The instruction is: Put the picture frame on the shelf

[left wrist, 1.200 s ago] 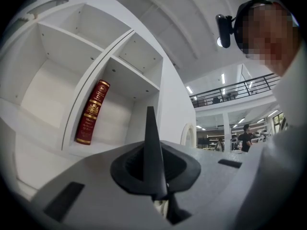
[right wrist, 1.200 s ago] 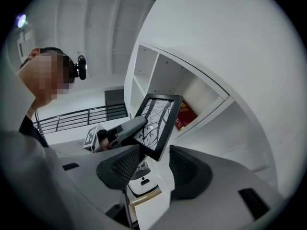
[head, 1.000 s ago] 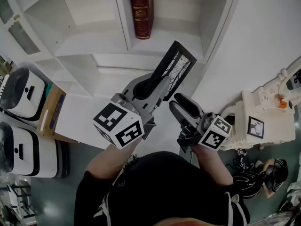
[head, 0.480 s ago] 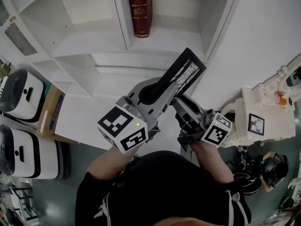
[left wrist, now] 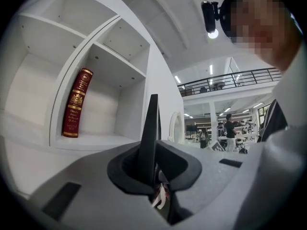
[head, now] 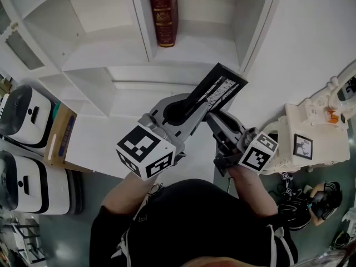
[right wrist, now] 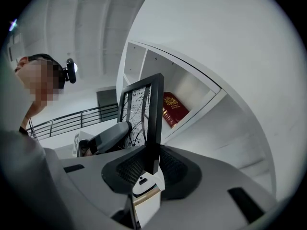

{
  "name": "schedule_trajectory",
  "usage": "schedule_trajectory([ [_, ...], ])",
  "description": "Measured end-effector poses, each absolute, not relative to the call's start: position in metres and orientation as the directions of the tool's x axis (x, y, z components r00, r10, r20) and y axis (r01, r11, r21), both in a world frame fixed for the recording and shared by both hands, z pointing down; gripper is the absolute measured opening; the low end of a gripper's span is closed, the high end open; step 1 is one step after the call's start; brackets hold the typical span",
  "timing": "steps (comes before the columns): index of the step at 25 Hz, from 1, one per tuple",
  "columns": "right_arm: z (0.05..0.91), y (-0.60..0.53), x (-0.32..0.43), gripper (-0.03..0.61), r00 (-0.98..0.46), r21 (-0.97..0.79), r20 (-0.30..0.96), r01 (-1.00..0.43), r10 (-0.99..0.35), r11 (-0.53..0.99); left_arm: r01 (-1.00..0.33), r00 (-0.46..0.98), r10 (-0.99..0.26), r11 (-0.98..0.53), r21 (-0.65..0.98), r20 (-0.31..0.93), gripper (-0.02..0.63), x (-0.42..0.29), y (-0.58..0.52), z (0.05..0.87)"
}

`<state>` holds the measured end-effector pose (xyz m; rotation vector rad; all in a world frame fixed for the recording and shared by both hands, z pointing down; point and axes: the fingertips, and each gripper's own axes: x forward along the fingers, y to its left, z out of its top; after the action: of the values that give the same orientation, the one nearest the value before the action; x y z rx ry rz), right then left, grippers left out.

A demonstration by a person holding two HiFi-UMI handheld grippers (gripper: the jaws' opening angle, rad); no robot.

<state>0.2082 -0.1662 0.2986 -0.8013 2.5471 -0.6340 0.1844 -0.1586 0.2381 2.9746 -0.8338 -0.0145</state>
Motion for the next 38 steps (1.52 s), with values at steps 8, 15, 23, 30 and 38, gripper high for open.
schedule_trajectory([
  [8, 0.3, -0.166, 0.204, 0.092, -0.779, -0.507, -0.185, -0.446, -0.599, 0.737, -0.553, 0.831, -0.553, -0.833, -0.015, 0.059, 0.065, 0.174, -0.16, 0.25],
  [15, 0.296, -0.159, 0.199, 0.091, -0.835, -0.512, -0.168, -0.38, -0.523, 0.77, -0.496, 0.866, -0.496, -0.868, -0.025, 0.067, 0.069, 0.164, -0.154, 0.247],
  [23, 0.302, -0.161, 0.201, 0.091, -0.872, -0.499, -0.097, -0.375, -0.481, 0.781, -0.398, 0.903, -0.398, -0.917, -0.03, 0.159, 0.067, 0.165, -0.147, 0.261],
  [30, 0.302, -0.165, 0.204, 0.092, -0.842, -0.494, -0.11, -0.415, -0.528, 0.764, -0.41, 0.904, -0.405, -0.912, 0.014, 0.135, 0.033, 0.167, -0.152, 0.261],
  [38, 0.298, -0.169, 0.212, 0.1, -0.808, -0.482, -0.145, -0.447, -0.572, 0.754, -0.466, 0.883, -0.467, -0.884, -0.034, 0.042, 0.018, 0.167, -0.165, 0.234],
])
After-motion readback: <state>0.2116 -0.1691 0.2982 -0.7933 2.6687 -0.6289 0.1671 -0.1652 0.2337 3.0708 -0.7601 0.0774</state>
